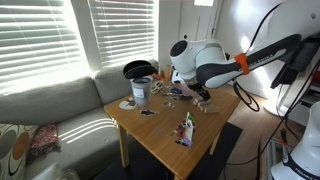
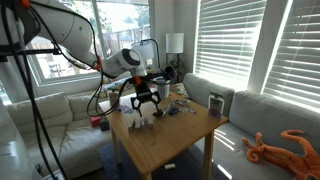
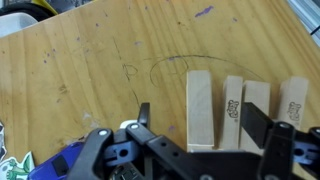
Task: Pick up the top stacked wooden block and place it vertically on the left side of the table
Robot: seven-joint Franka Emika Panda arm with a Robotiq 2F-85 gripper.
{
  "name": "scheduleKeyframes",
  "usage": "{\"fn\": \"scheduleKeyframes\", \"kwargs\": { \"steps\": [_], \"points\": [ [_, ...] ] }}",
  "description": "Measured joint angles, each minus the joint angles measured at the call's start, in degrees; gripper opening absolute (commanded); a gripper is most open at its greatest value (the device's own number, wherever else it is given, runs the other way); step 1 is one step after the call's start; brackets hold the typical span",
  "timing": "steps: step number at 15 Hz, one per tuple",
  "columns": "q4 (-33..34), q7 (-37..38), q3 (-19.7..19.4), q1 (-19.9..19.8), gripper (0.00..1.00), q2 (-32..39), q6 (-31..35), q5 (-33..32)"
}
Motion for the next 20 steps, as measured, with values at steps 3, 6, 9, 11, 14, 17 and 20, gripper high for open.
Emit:
{"fn": "scheduleKeyframes", "kwargs": {
  "steps": [3, 6, 9, 11, 14, 17, 20],
  "points": [
    [4.01, -1.69, 0.56, 0.1, 0.43, 3.35, -4.08, 0.07],
    [6.88, -2.93, 1.03, 0.15, 0.43, 6.67, -7.46, 0.08],
    [8.93, -3.47, 1.53, 0.38, 0.48, 9.12, -9.99, 0.08],
    [10.06, -3.73, 1.97, 0.49, 0.52, 10.16, -11.18, 0.08],
    [11.24, -3.89, 2.56, 0.61, 0.25, 11.14, -12.14, 0.08],
    [12.13, -3.93, 2.85, 0.71, 0.08, 11.9, -12.82, 0.08],
    [12.84, -3.93, 2.97, 0.73, 0.08, 12.57, -13.81, 0.01]
  ]
}}
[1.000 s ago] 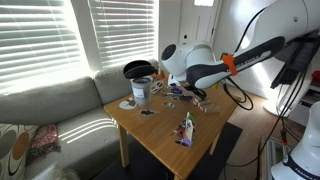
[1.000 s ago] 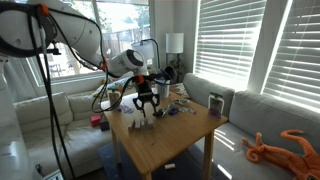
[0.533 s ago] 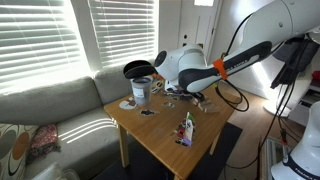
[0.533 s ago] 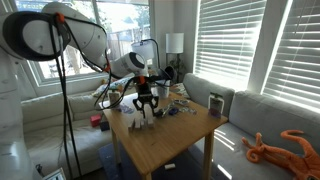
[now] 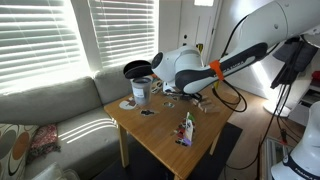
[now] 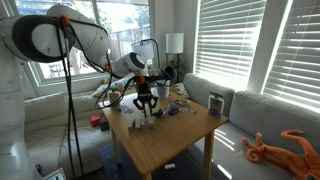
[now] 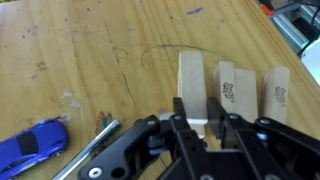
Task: Pick up the top stacked wooden block and place it vertically on the left side of the table
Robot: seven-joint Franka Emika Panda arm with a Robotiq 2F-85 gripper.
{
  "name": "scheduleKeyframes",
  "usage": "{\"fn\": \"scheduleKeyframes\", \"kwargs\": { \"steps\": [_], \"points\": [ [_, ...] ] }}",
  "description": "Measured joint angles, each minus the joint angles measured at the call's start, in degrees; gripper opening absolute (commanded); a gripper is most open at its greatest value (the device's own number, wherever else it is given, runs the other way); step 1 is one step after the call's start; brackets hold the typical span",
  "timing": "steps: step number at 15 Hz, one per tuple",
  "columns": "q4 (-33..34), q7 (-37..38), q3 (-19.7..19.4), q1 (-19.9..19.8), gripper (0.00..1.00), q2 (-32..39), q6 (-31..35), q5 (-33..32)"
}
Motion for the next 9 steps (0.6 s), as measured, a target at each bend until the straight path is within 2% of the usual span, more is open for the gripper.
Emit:
{"fn": "scheduleKeyframes", "kwargs": {
  "steps": [5, 9],
  "points": [
    [0.85, 0.0, 0.23, 0.05, 0.07, 0.28, -0.54, 0.17],
    [0.46, -0.01, 0.76, -0.01, 0.07, -6.46, 3.86, 4.22]
  ]
}}
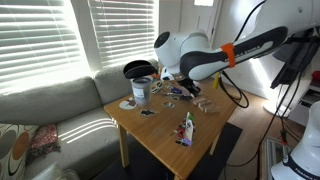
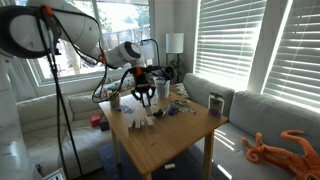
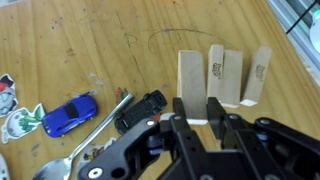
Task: Pick up the top stacked wooden block and place it vertically on the left side of the table
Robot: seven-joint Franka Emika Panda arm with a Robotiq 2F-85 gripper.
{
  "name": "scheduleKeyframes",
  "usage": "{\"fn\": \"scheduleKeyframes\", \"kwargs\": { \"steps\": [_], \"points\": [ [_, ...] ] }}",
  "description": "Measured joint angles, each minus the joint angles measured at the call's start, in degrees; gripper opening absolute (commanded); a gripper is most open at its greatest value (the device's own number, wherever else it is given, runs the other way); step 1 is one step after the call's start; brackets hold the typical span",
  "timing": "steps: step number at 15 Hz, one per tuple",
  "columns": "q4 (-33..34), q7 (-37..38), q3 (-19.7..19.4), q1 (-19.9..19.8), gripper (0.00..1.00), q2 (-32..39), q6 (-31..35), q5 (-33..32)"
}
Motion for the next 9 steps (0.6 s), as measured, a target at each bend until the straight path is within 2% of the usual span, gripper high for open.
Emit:
{"fn": "scheduleKeyframes", "kwargs": {
  "steps": [4, 9],
  "points": [
    [-2.68, -1.9, -1.97, -1.06, 0.07, -12.77, 1.14, 8.84],
    [-10.75, -5.23, -10.71, -2.82, 0.07, -27.79, 2.55, 19.06]
  ]
}}
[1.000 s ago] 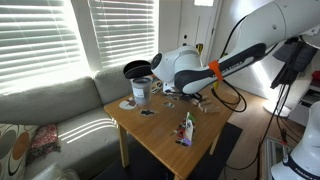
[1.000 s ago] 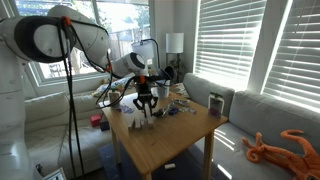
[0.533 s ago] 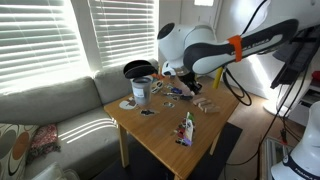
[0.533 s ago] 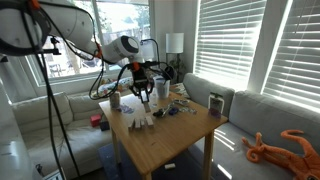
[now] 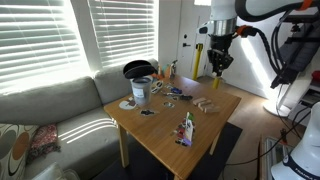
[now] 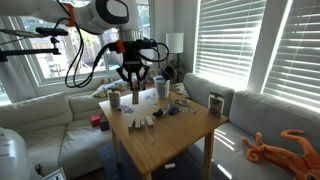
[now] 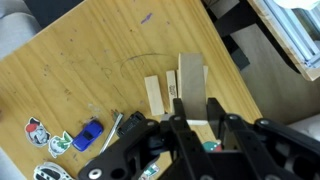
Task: Pick up the top stacked wooden block and place it vertically on the left side of the table
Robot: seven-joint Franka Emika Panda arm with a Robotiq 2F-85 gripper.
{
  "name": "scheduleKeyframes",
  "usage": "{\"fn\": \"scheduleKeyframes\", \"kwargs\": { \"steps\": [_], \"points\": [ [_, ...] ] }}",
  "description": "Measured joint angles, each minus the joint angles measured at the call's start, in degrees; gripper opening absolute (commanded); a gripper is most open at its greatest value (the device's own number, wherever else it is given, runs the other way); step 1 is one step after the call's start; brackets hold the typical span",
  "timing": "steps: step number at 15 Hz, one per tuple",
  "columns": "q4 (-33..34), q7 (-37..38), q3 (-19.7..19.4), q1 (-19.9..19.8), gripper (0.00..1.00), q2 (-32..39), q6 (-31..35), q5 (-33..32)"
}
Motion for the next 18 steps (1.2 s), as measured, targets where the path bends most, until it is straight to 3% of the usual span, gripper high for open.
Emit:
{"fn": "scheduleKeyframes", "kwargs": {
  "steps": [3, 4, 6, 7, 10, 18],
  "points": [
    [-5.87, -1.01, -5.62, -0.62, 0.07, -5.76, 5.07, 4.71],
    [-7.73, -1.47, -6.91, -0.6, 0.28, -7.0, 8.1, 5.98],
    [-8.53, -1.64, -7.48, -0.61, 0.28, -7.47, 8.86, 6.06],
    [-8.52, -1.64, -7.33, -0.59, 0.07, -7.37, 8.86, 6.06],
    [-8.77, -1.4, -7.07, -0.5, 0.07, -7.09, 9.87, 6.11],
    [-11.53, 8.46, -2.59, 4.69, 0.07, 1.16, 48.32, 15.09]
  ]
}}
